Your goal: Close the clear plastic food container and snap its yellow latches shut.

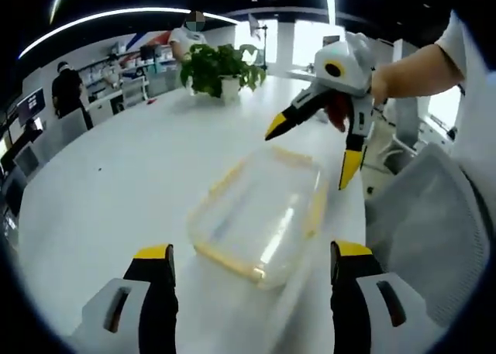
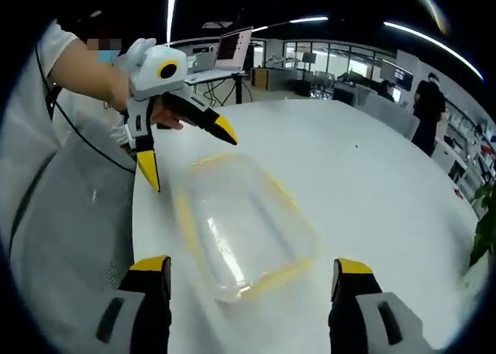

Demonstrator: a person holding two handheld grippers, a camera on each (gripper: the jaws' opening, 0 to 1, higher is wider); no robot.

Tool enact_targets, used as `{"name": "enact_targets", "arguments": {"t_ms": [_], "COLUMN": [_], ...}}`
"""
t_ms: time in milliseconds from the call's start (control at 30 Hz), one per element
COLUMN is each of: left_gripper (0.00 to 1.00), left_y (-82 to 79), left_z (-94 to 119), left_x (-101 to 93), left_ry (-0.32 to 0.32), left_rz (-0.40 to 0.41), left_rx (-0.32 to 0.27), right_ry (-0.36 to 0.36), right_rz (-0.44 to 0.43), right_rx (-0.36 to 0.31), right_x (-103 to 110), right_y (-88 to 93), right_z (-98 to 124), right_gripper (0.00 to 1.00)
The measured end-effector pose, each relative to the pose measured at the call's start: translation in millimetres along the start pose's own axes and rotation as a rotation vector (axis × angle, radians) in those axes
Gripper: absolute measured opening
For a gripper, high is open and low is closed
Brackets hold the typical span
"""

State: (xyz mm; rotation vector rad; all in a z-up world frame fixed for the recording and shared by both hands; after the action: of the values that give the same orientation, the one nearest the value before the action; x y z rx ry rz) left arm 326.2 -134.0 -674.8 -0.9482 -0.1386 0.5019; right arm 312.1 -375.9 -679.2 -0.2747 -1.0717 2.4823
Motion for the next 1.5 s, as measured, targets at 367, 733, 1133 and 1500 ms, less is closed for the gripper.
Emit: {"name": "enact_targets", "arguments": {"t_ms": [367, 733, 1133, 1500], "left_gripper": [0.80, 0.80, 0.75, 0.72], "left_y": [0.7, 0.2, 1.9, 4.8], "left_z": [-10.7, -19.4, -22.0, -22.1], "left_x": [1.4, -0.3, 4.8, 7.0], "left_ry": [-0.005, 0.026, 0.037, 0.025], "left_rz": [-0.029, -0.036, -0.047, -0.035], "left_rx": [-0.006, 0.003, -0.001, -0.006], "right_ry": [-0.024, -0.032, -0.049, -0.071], "right_rz": [-0.008, -0.007, 0.007, 0.010], "right_rx": [-0.029, -0.040, -0.064, -0.059], "right_x": [-0.6, -5.1, -4.7, -6.9], "right_y": [2.0, 5.7, 2.3, 2.4], "right_z": [-8.7, -11.2, -15.9, -15.5], "right_gripper": [0.92, 0.84, 0.76, 0.74]}}
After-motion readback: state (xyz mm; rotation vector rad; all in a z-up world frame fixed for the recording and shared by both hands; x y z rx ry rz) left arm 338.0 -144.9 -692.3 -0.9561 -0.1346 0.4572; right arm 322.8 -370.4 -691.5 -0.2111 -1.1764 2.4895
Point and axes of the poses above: the point that each gripper's makers call its tool centre point, and the gripper's own axes: z roughly backward along the fingers, x roughly to its left, y roughly out of its underside, the point moved 9 cm from there along z, roughly backward along the fingers, and after that the axes turned 3 degrees about z, right-handed, at the moved point
